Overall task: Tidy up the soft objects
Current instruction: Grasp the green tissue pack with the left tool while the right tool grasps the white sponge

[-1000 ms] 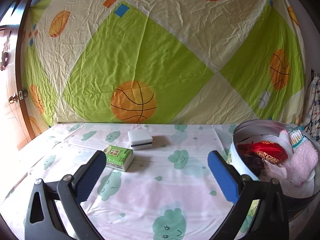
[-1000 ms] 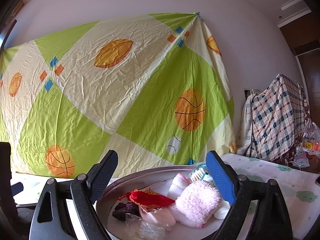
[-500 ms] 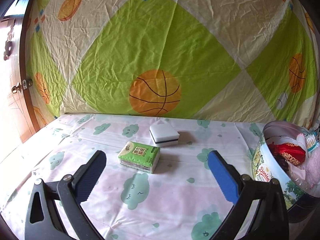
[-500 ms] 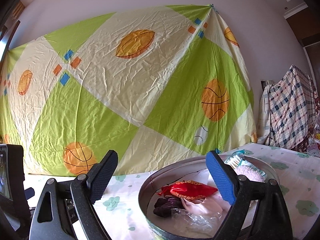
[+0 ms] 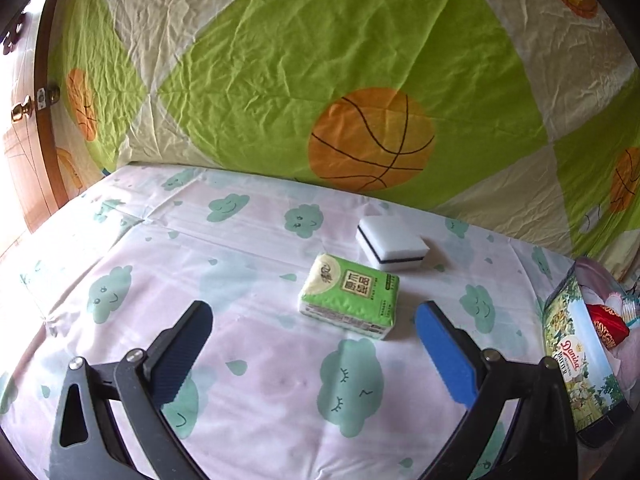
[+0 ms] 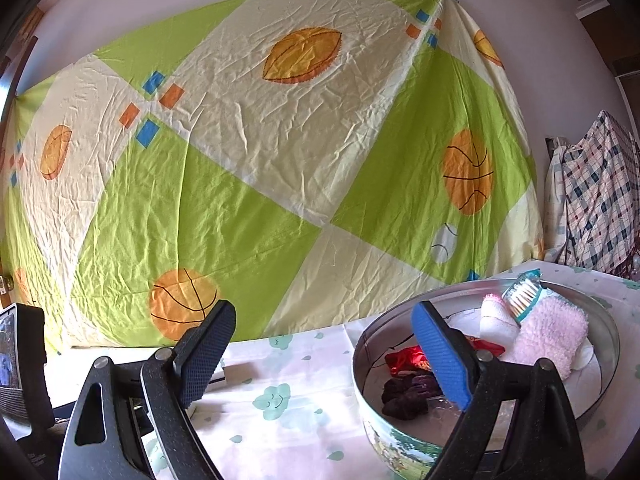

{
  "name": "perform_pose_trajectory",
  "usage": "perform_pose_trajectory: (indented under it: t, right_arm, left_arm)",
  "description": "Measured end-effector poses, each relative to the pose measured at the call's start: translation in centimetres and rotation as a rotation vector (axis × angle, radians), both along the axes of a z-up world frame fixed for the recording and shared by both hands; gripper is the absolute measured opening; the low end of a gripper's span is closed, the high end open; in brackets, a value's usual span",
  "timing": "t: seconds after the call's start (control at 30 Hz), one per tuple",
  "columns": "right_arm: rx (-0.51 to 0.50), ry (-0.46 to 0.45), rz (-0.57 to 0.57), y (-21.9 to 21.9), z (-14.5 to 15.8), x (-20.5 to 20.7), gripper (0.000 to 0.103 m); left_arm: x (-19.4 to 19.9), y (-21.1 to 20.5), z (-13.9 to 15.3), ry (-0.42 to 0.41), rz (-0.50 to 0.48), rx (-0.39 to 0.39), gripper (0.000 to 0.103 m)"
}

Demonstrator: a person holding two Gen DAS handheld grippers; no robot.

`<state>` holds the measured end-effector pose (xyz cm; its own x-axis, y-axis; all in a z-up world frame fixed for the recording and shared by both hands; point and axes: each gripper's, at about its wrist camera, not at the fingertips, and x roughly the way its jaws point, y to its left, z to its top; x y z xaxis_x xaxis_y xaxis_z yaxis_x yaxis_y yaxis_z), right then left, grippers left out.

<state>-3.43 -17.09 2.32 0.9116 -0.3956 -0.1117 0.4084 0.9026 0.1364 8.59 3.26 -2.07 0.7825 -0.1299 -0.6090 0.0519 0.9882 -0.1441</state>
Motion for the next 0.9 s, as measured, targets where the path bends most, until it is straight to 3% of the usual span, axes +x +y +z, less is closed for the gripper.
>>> perform_pose_trajectory:
  t: [0.1, 0.33, 0.5, 0.57, 0.67, 0.8, 0.9]
  right_arm:
    - [0.014, 0.023, 0.010, 0.3, -0.2, 1.1, 0.091]
    - [0.050, 0.064, 0.018, 0.1, -0.7, 2.6, 0.091]
    - [0.075, 0.098, 0.019, -0.2, -1.0, 3.6, 0.091]
    - [0.076, 0.112, 0.028, -0.1, -1.2, 4.1, 0.091]
    - [0.077, 0.131, 0.044, 0.2, -1.3, 5.2, 0.091]
    - [0.075, 0.189, 0.099, 1.0, -1.7, 7.9, 0.091]
    - [0.070, 0.241, 0.150, 1.6, -2.1, 10.2, 0.091]
  left_arm:
    - [1.2, 0.3, -0.6, 0.040, -0.001, -0.010, 0.103]
    - [4.2, -2.3, -1.2, 0.080, -0.077, 0.116, 0.103]
    - [6.7, -4.1, -3.1, 0.208, -0.144, 0.175, 0.100]
    - [7.3, -3.8, -3.8, 0.255, -0.135, 0.163, 0.095]
    - [7.0, -2.7, -3.2, 0.226, -0.110, 0.116, 0.072]
    - [7.2, -0.6, -3.0, 0.209, -0.087, 0.035, 0.069]
    - [7.9, 1.6, -3.5, 0.217, 0.020, 0.042, 0.069]
